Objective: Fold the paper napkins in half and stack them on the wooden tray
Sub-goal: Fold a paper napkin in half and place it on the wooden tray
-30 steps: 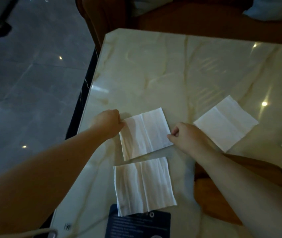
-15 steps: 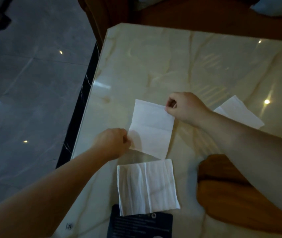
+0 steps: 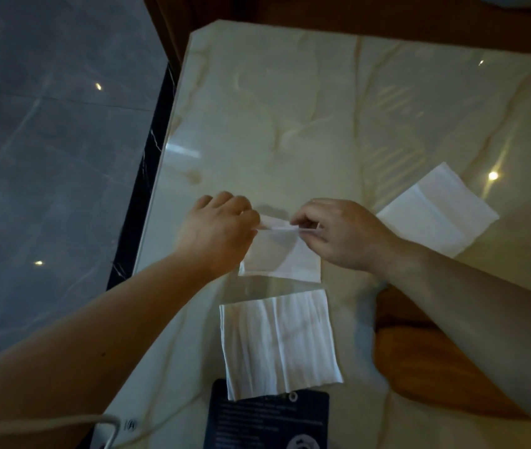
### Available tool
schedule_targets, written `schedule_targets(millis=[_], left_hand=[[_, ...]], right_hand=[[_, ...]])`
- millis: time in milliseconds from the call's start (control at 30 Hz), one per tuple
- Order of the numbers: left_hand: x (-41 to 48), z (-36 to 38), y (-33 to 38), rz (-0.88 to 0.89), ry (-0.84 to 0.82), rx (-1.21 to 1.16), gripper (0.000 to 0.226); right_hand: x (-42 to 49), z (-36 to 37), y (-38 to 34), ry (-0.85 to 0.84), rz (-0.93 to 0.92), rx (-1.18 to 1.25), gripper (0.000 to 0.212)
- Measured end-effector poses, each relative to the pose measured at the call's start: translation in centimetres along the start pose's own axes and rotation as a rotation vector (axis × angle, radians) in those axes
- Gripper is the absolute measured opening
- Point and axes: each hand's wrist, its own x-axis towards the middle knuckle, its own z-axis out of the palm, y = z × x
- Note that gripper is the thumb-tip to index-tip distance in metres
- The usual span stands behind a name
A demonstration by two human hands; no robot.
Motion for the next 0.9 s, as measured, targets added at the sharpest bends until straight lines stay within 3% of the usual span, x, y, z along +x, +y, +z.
schedule_targets(millis=[67, 233, 333, 433, 533, 667, 767, 900], left_hand=[[-1.0, 0.7, 0.2, 0.057, 0.011, 0.030, 0.003], [-3.0, 2.0, 1.0, 0.153, -0.056, 0.058, 0.002], [-3.6, 2.3, 1.2, 0.157, -0.140, 0.025, 0.025], [-3.2, 2.0, 0.9, 0.089, -0.140, -0.051, 0.043], [-1.4, 2.0, 0.2, -0.040, -0.096, -0.137, 0.032], [1.2, 2.1, -0.3, -0.174, -0.170, -0.150, 0.034], [2.2, 2.1, -0.2, -0.207, -0.265, -0.112, 0.042], [2.4, 2.0, -0.1, -0.206, -0.284, -0.119, 0.022]], right_hand=[[-1.1, 0.6, -0.1, -0.006, -0.021, -0.024, 0.012], [-3.2, 2.3, 0.3, -0.060, -0.035, -0.052, 0.008], [-3.8, 3.1, 0.4, -0.103, -0.015, -0.057, 0.018], [-3.6, 2.8, 0.7, 0.004, 0.140, 0.089, 0.034], [-2.7, 2.3, 1.7, 0.129, 0.282, 0.105, 0.021], [-1.3, 2.4, 2.4, 0.034, 0.393, -0.029, 0.027], [-0.9, 2.7, 2.2, -0.022, 0.433, -0.126, 0.017], [-1.0, 2.9, 1.7, -0.005, 0.463, -0.078, 0.009]])
